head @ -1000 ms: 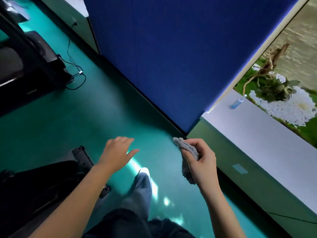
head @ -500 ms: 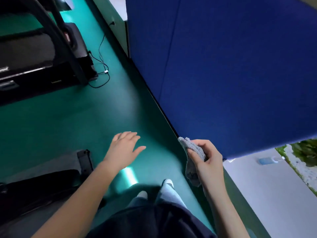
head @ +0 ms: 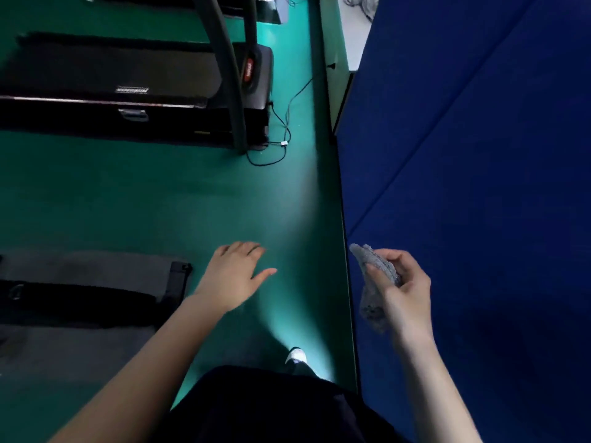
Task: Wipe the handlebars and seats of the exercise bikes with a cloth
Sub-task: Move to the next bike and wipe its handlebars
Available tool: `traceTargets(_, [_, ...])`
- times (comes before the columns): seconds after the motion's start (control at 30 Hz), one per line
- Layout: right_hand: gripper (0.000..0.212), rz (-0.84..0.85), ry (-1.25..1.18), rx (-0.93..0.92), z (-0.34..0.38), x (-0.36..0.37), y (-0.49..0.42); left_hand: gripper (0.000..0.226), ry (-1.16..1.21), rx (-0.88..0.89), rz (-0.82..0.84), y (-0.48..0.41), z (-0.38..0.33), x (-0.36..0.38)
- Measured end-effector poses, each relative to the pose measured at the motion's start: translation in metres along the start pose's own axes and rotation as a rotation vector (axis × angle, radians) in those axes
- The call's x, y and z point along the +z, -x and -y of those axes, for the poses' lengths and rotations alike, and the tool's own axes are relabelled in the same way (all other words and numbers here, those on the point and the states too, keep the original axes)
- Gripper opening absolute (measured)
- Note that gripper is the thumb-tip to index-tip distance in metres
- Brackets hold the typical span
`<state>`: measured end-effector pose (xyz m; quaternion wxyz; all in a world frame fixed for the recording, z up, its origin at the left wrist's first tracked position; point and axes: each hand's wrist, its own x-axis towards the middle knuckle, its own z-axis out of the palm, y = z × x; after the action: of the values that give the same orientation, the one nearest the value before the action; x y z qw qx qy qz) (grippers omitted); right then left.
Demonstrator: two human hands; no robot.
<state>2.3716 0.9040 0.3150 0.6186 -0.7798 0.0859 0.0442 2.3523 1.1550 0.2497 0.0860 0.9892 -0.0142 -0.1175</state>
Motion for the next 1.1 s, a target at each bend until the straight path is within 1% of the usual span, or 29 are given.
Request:
traceTargets(0.1, [0.018,0.042,0.01,-0.027,0.012,0.012,-0.041,0.057,0.031,-0.121,0.003,-0.011,0.015,-0.002])
traceTargets(0.27, [0.017,0.26,0.07,-0.05,0.037,0.068,-0.104,0.056,0.077,-0.323,-0.027,-0.043,0.055,-0.008])
traceTargets(0.4, [0.018,0.388,0.124,-0.144,0.059,0.132,-0.149,0.055,0.104,-0.381,-0.06,-0.092,0.095,-0.018])
traceTargets(0.53, [0.018,0.407,0.135,-0.164,0.081,0.187,-0.191,0.056,0.136,-0.398,-0.073,-0.143,0.135,-0.038])
traceTargets(0.7, [0.016,0.416,0.181,-0.162,0.099,0.228,-0.246,0.056,0.135,-0.44,-0.082,-0.186,0.184,-0.063])
traceTargets(0.8, [0.012,0.4,0.19,-0.172,0.111,0.243,-0.287,0.056,0.157,-0.525,-0.1,-0.198,0.21,-0.074])
traceTargets(0.9, [0.015,0.407,0.184,-0.172,0.124,0.263,-0.332,0.056,0.163,-0.623,-0.096,-0.209,0.235,-0.082])
traceTargets(1.0, [0.019,0.467,0.164,-0.182,0.137,0.293,-0.377,0.057,0.18,-0.737,-0.097,-0.225,0.255,-0.086])
traceTargets(1.1, [0.025,0.586,0.173,-0.232,0.151,0.33,-0.415,0.057,0.2,-0.858,-0.112,-0.251,0.266,-0.091])
